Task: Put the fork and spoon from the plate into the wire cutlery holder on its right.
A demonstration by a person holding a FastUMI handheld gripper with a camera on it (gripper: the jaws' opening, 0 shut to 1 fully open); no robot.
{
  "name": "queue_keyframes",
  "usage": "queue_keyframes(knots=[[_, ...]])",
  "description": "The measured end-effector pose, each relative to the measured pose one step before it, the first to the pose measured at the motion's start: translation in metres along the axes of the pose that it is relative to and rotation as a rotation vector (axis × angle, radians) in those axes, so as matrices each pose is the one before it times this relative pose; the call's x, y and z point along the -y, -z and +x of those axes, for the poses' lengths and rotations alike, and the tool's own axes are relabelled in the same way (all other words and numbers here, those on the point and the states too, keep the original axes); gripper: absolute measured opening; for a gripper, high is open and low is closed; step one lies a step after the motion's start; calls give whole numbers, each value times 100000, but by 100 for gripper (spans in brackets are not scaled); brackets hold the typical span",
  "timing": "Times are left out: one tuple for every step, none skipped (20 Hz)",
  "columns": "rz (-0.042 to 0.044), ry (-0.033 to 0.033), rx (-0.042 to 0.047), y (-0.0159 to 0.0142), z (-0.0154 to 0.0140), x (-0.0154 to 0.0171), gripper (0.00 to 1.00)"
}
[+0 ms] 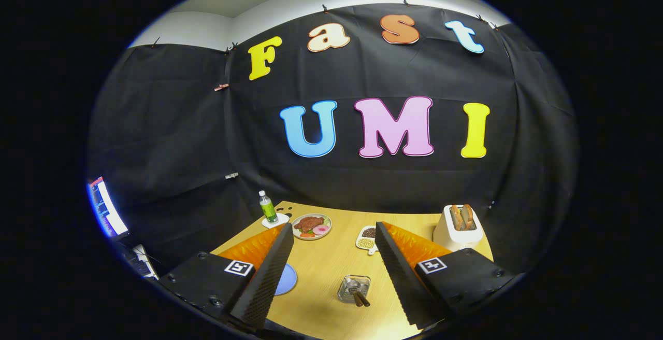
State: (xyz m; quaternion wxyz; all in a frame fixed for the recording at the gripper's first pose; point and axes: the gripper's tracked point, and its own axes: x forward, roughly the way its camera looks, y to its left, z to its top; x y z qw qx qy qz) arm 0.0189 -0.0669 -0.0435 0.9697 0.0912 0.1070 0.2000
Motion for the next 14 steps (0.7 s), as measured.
queue_keyframes(knots=[[445,-274,704,-93,-168,108,99],[530,-149,322,175,-157,88,99],[263,-403,-21,217,-323,48,99],[-298,136,257,-34,-270,204,99],[-157,300,345,-6,-188,296,99],[-68,-66,405,43,-72,92,99],[32,277,319,-37,-47,158,99],[-11,136,-162,65,-122,193,99],[-86,142,-243,157,-5,131,98],[-57,-10,136,8,113,130,99],[269,-338,-79,2,114,-22,99],[233,-166,-498,143,123,-24,99],[-55,119,-229,48,88,43,99],[-147,-417,-128,-62,98,-119,99]])
